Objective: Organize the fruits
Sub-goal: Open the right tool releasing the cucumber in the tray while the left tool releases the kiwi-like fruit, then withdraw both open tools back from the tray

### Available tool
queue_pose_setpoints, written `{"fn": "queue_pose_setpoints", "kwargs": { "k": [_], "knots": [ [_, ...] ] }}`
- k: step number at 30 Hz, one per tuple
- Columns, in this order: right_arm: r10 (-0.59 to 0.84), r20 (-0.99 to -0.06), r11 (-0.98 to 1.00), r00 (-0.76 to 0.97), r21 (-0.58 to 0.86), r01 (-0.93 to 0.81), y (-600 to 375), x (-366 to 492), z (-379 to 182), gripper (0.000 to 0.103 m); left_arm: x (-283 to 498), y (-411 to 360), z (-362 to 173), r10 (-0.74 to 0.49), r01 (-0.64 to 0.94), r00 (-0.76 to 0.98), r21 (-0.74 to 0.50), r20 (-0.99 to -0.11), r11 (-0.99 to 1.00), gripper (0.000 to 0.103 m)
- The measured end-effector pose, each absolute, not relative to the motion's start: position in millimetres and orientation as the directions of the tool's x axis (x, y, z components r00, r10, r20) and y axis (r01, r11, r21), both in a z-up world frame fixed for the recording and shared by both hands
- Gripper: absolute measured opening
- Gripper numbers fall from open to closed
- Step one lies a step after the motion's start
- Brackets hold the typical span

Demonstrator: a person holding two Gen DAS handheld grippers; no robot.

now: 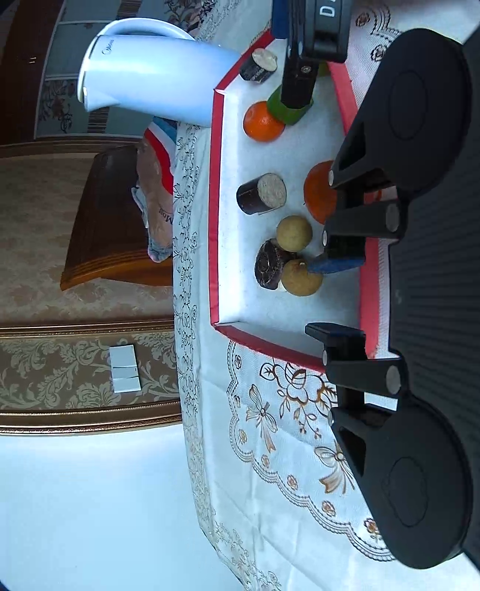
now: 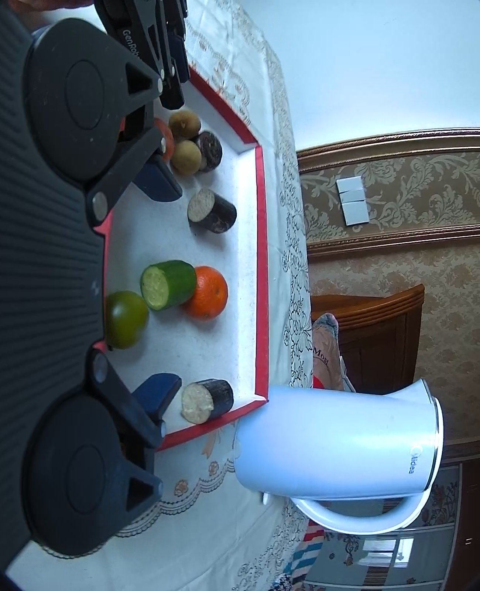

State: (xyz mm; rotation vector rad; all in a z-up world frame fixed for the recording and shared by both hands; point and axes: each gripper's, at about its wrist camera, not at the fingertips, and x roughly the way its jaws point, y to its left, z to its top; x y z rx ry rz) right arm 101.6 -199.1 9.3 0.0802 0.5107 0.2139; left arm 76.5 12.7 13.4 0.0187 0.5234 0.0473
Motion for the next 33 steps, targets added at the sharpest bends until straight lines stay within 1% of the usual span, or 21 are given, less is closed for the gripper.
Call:
{"fn": "queue_pose_setpoints", "kwargs": {
  "k": [4,7,10,11,12,13,14,15,17,19,20,22,26,30,32,33],
  "knots": [
    [0.239,-0.471,0.971,0.849,0.139,-0.197,-202,87,9,0.1,65,18,16,0.051,-0.055,0.866,0.005,-0.498,0.998,0.028],
    [0.254,-0.464,0.966,0.849,0.156,-0.204,-205,76,9,0.1,52,18,18,0.066,-0.063,0.879,0.022,-0.473,0.998,0.028],
    [0.244,-0.445,0.969,0.862,0.145,-0.199,-208,63,9,0.101,43,18,19,0.046,-0.045,0.88,0.014,-0.472,0.999,0.029],
    [0.243,-0.438,0.969,0.865,0.144,-0.199,-209,60,10,0.102,41,17,18,0.039,-0.039,0.88,0.01,-0.473,0.999,0.032],
    [0.244,-0.43,0.969,0.869,0.148,-0.199,-211,56,10,0.103,37,17,19,0.031,-0.031,0.881,0.008,-0.473,0.999,0.043],
    [0.247,-0.424,0.968,0.871,0.152,-0.2,-212,53,11,0.103,35,16,19,0.031,-0.03,0.883,0.009,-0.468,1.0,0.062],
    [0.249,-0.42,0.967,0.873,0.155,-0.201,-214,51,11,0.103,31,15,20,0.036,-0.035,0.89,0.012,-0.454,0.999,0.069],
    [0.249,-0.417,0.967,0.874,0.159,-0.2,-215,49,11,0.103,26,14,21,0.045,-0.041,0.904,0.019,-0.425,0.999,0.073],
    [0.253,-0.412,0.966,0.875,0.165,-0.201,-217,46,11,0.103,18,11,24,0.061,-0.047,0.924,0.046,-0.378,0.998,0.073],
    [0.253,-0.417,0.966,0.873,0.162,-0.202,-216,47,11,0.103,12,6,25,0.067,-0.044,0.933,0.07,-0.354,0.997,0.073],
    [0.254,-0.42,0.966,0.871,0.162,-0.204,-216,47,11,0.103,11,4,25,0.063,-0.038,0.934,0.078,-0.352,0.996,0.074],
    [0.258,-0.424,0.965,0.868,0.16,-0.208,-215,46,10,0.103,10,1,25,0.05,-0.02,0.933,0.088,-0.356,0.996,0.08],
    [0.256,-0.425,0.966,0.869,0.156,-0.208,-214,45,10,0.103,11,-4,24,0.059,-0.016,0.935,0.124,-0.35,0.992,0.08],
    [0.261,-0.432,0.964,0.863,0.162,-0.21,-214,46,9,0.103,13,-3,22,0.048,-0.005,0.926,0.116,-0.373,0.993,0.081],
    [0.263,-0.434,0.964,0.862,0.161,-0.213,-213,46,9,0.103,15,-2,22,0.051,-0.007,0.918,0.113,-0.393,0.994,0.086],
    [0.263,-0.434,0.964,0.862,0.16,-0.214,-213,46,9,0.103,15,-1,21,0.053,-0.011,0.915,0.108,-0.4,0.994,0.092]
  ]
}}
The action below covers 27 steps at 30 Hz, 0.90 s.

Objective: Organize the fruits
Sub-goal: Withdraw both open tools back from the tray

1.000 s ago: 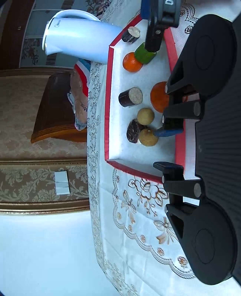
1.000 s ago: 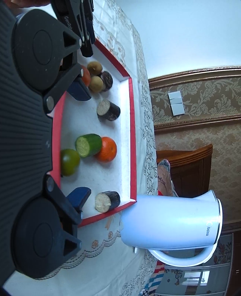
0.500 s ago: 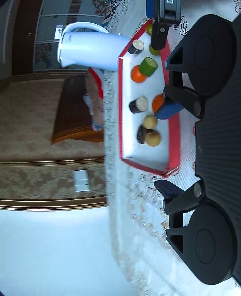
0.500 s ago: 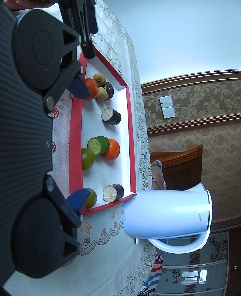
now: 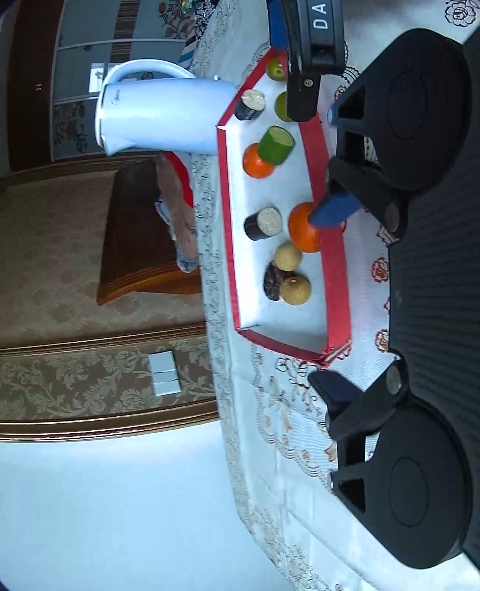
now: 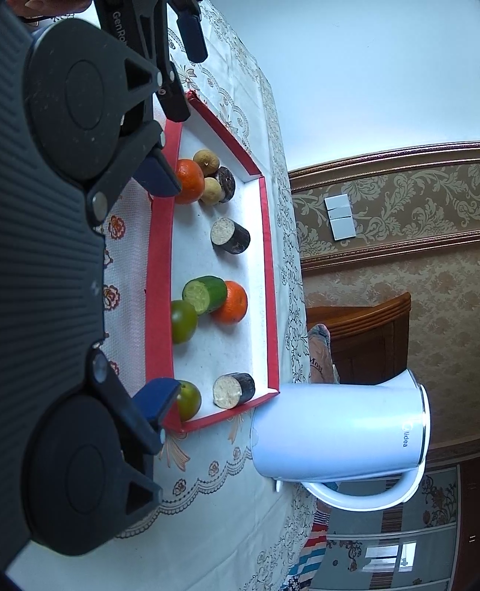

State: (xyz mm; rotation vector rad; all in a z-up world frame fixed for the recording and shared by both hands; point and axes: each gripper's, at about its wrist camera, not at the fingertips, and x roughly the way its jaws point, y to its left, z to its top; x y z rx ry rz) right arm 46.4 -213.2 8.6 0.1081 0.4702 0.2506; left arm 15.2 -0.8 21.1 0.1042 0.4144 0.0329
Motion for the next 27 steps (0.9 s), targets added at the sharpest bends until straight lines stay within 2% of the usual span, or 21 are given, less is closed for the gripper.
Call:
{"fn": "queue_pose_setpoints", "kwargs": {
  "k": [1,13,22,27],
  "knots": [
    [0.263,-0.434,0.964,0.862,0.159,-0.214,-213,46,9,0.103,15,0,21,0.058,-0.017,0.915,0.105,-0.4,0.994,0.095],
    [0.266,-0.443,0.963,0.856,0.16,-0.216,-212,47,7,0.103,13,3,22,0.076,-0.037,0.915,0.105,-0.396,0.994,0.095],
    [0.266,-0.442,0.963,0.857,0.162,-0.215,-213,47,7,0.103,11,-4,23,0.1,-0.045,0.925,0.154,-0.366,0.987,0.095],
    [0.278,-0.453,0.96,0.847,0.163,-0.228,-214,45,7,0.103,4,3,23,0.027,0.015,0.918,0.103,-0.395,0.995,0.095]
  ]
}}
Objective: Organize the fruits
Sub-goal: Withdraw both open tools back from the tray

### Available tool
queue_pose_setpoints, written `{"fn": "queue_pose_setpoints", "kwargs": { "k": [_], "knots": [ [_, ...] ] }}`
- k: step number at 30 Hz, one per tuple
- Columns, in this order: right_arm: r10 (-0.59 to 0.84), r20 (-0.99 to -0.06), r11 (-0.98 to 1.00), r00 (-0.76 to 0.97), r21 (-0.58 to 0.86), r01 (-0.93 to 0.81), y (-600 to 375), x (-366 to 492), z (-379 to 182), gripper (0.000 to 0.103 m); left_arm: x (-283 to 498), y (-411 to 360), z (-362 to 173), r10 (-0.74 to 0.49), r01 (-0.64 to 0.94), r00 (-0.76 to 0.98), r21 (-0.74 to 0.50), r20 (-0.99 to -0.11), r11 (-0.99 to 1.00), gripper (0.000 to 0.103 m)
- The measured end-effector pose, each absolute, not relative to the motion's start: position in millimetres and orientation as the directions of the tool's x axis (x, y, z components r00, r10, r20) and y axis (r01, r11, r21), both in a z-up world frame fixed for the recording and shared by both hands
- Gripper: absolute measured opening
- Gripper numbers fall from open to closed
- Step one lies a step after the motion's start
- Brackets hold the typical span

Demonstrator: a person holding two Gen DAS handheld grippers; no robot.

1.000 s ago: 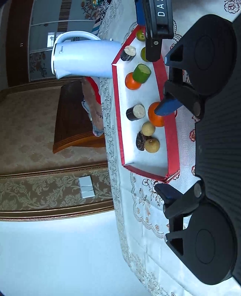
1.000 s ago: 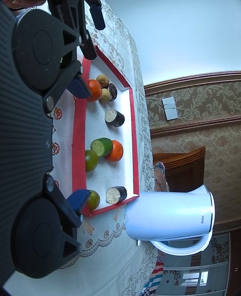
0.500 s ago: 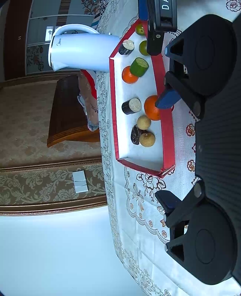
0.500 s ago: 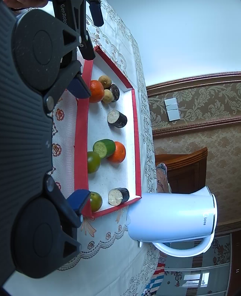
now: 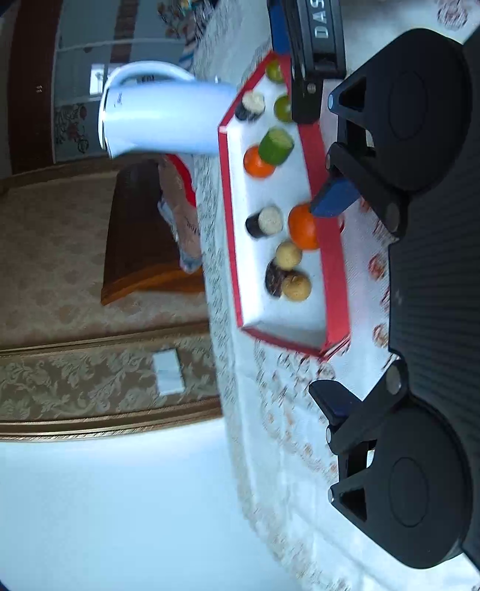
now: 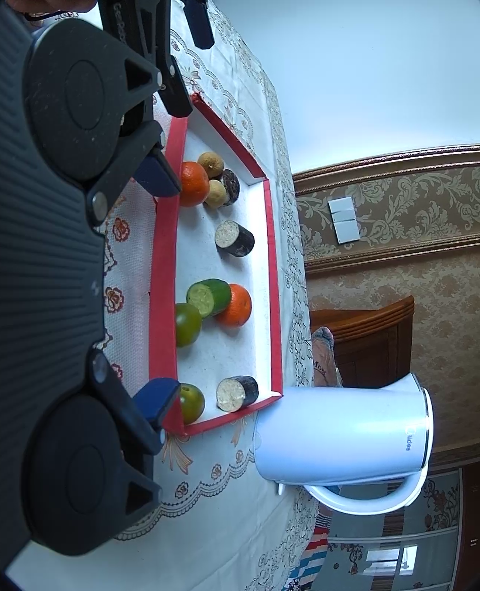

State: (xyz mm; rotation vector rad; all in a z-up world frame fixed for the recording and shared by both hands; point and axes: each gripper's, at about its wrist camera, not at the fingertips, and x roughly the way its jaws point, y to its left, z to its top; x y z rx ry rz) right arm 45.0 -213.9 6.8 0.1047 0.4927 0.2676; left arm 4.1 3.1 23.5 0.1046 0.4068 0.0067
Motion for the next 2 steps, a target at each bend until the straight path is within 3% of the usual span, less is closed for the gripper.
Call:
{"fn": "queue_pose_setpoints", "kwargs": {
  "k": [2],
  "knots": [
    [0.29,-0.461,0.957,0.839,0.164,-0.24,-215.4,41.6,6.6,0.103,1.3,7.2,23.2,0.005,0.028,0.912,0.074,-0.411,0.997,0.095]
  ]
}}
